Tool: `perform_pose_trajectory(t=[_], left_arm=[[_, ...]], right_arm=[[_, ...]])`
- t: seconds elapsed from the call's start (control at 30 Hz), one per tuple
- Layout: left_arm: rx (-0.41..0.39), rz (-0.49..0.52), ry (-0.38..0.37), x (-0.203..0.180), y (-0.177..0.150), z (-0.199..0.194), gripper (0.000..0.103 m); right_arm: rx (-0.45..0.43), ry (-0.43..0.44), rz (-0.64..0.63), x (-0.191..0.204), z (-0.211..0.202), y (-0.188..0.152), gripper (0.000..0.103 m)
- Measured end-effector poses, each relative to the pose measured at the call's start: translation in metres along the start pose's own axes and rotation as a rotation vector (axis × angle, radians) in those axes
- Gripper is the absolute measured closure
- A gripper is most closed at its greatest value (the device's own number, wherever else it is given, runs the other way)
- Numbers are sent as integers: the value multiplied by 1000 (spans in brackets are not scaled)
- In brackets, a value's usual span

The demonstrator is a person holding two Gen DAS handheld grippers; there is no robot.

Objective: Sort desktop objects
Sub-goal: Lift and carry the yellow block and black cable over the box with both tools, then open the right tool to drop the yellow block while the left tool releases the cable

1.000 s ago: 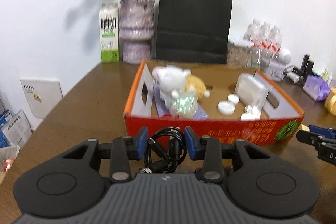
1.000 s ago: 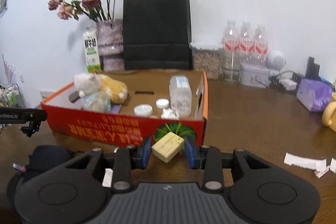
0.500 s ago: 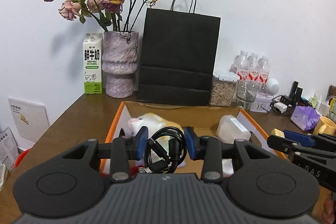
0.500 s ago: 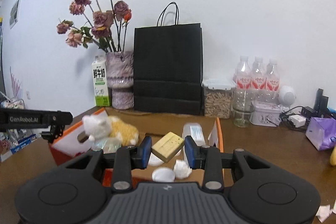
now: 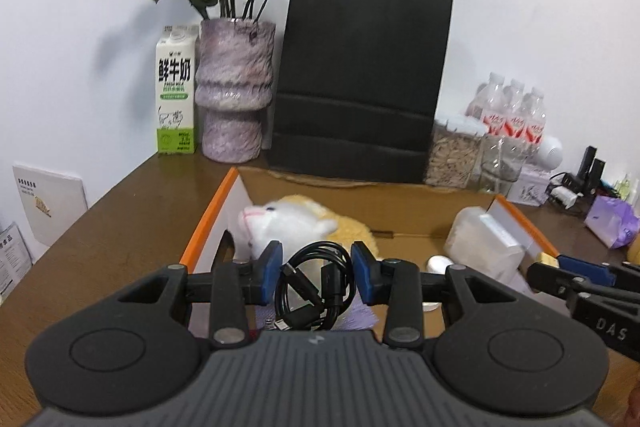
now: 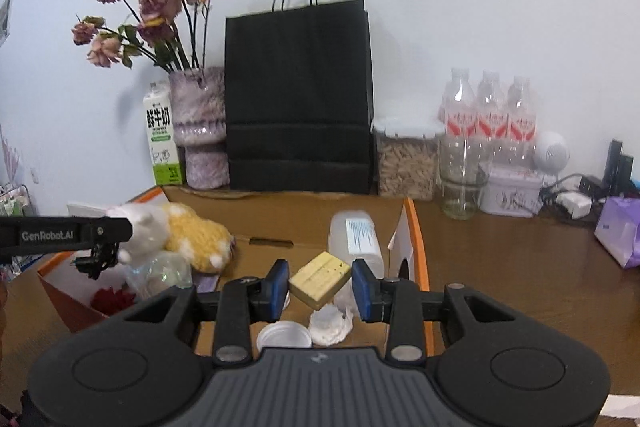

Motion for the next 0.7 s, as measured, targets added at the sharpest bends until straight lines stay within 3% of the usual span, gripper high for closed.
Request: perform_pose_trajectory(t=[0.7], left_arm=[[36,42,15,-1,-13,11,65]], right_arm=[[33,7,-18,4,9,-12,70]])
Point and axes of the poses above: each gripper's, at about its wrist camera, not at the fingertips, and z roughly the way its jaws point, x to its left, y to its top, the point moved 3 cm from there along z, roughly the way its jaws point, and after that the axes turned 12 degrees about -z, right-handed, at the moved point
